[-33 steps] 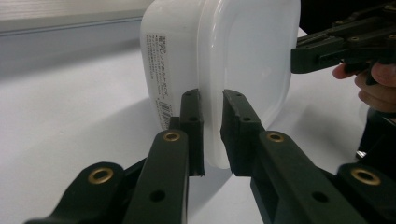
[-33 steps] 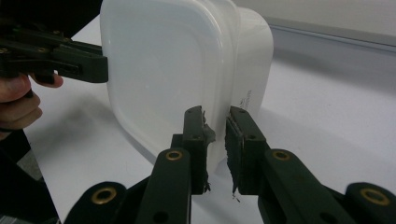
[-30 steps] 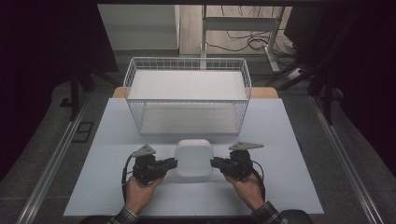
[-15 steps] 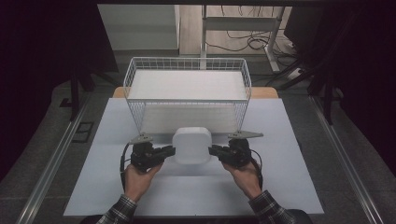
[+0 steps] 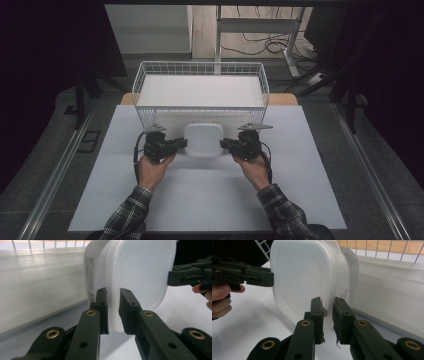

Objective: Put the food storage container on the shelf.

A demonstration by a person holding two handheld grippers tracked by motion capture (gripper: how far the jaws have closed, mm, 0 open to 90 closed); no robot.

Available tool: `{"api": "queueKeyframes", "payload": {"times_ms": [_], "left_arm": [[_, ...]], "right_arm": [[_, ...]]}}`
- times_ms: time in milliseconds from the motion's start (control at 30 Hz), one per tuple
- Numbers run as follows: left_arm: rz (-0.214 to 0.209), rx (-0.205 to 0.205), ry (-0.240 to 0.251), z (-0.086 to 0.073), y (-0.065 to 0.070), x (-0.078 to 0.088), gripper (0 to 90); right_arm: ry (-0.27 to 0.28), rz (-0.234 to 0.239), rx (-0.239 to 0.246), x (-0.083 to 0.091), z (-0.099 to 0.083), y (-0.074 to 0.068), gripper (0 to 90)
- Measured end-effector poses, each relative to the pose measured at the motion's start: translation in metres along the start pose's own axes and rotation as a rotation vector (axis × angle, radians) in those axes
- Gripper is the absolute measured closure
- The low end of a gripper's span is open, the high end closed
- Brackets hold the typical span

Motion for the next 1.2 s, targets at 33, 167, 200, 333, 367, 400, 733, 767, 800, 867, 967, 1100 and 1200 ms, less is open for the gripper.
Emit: {"api": "queueKeyframes", "payload": {"times_ms": [33,167,200,333,367,400,733,767,800,867,967,1100,1200], "left_arm": [[0.0,0.0,0.0,0.0,0.0,0.0,78.3],[0.008,0.009,-0.01,-0.001,-0.003,-0.004,78.3],[0.014,0.01,-0.017,-0.001,-0.004,-0.006,78.3],[0.021,0.016,-0.02,-0.002,-0.006,-0.009,78.3],[0.026,0.018,-0.021,-0.002,-0.007,-0.01,78.3],[0.025,0.016,-0.023,-0.002,-0.007,-0.012,78.3],[0.06,-0.016,0.01,0.003,-0.008,-0.02,79.9],[0.06,-0.016,0.01,0.003,-0.008,-0.02,80.6],[0.073,-0.023,0.017,0.004,-0.007,-0.021,80.4],[0.091,-0.042,0.024,0.007,-0.006,-0.023,80.2],[0.104,-0.065,0.035,0.01,-0.008,-0.024,79.1],[0.121,-0.058,0.052,0.015,-0.014,-0.027,73.5],[0.153,-0.072,0.058,0.02,-0.016,-0.029,71.8]], "right_arm": [[0.0,0.0,0.0,0.0,0.0,0.0,77.8],[-0.012,-0.004,-0.008,-0.005,0.0,0.004,77.7],[-0.02,-0.005,-0.007,-0.008,0.0,0.006,77.7],[-0.026,-0.007,-0.008,-0.012,-0.001,0.008,77.5],[-0.027,-0.007,-0.013,-0.013,-0.001,0.009,77.4],[-0.031,-0.01,-0.014,-0.015,-0.001,0.011,77.3],[-0.023,-0.019,-0.048,-0.024,0.0,0.026,74.0],[-0.023,-0.019,-0.048,-0.024,0.0,0.026,74.0],[-0.017,-0.025,-0.036,-0.026,0.001,0.027,71.9],[-0.011,-0.025,-0.038,-0.027,0.003,0.027,70.6],[-0.005,-0.034,-0.038,-0.031,0.005,0.029,66.7],[0.021,-0.079,-0.024,-0.033,0.013,0.033,61.8],[0.039,-0.109,-0.005,-0.035,0.017,0.034,61.7]]}}
Point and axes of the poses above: each handheld gripper's, and its own axes: x roughly backward along the jaws, z roughly out of its top, y roughly to its right, the point moved 6 cm from there along -x, roughly forward along the jaws, and after that the axes turned 2 degrees about -y, right-handed, at the moved point
